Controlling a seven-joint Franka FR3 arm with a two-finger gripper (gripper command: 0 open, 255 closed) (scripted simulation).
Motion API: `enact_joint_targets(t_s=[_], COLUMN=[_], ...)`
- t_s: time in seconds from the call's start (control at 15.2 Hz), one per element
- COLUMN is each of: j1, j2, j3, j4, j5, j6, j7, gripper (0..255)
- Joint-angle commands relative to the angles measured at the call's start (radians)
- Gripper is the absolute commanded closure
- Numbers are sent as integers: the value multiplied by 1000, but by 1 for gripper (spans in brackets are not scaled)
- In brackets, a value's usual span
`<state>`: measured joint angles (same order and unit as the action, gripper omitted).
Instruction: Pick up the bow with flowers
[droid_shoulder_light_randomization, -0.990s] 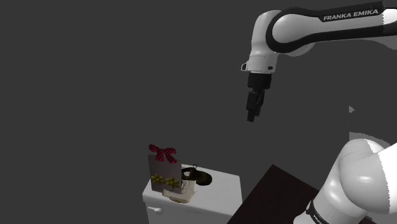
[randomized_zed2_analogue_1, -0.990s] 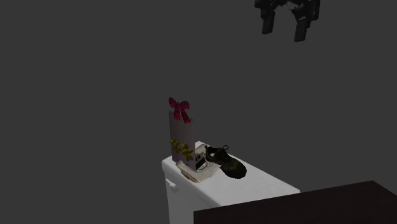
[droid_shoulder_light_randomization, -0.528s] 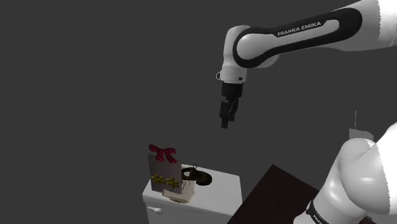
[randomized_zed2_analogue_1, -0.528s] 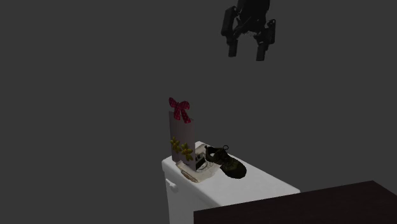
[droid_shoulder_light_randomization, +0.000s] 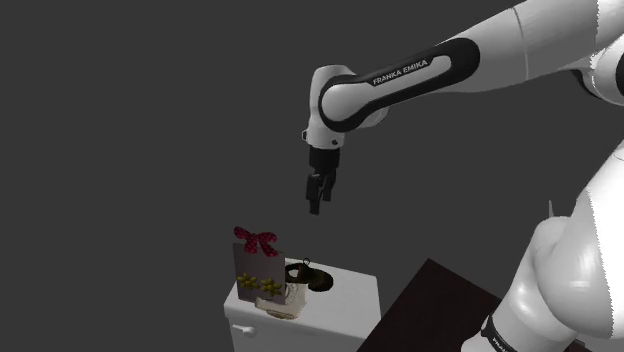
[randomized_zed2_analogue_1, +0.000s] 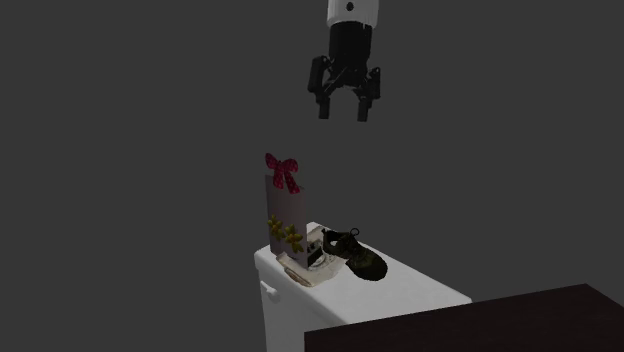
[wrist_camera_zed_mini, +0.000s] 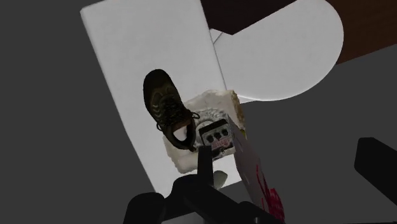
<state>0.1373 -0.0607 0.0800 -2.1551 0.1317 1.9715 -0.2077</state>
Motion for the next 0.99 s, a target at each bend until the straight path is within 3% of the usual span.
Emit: enact_joint_targets(t_s=[0.0,0.46,0.92], j1=[11,52,101], j2=[69,324,556], j3=[12,43,57], j4=[48,262,507], j5=[-5,-44,-90], j6=[27,84,84], j7=[-1,4,10], gripper=[0,0,0])
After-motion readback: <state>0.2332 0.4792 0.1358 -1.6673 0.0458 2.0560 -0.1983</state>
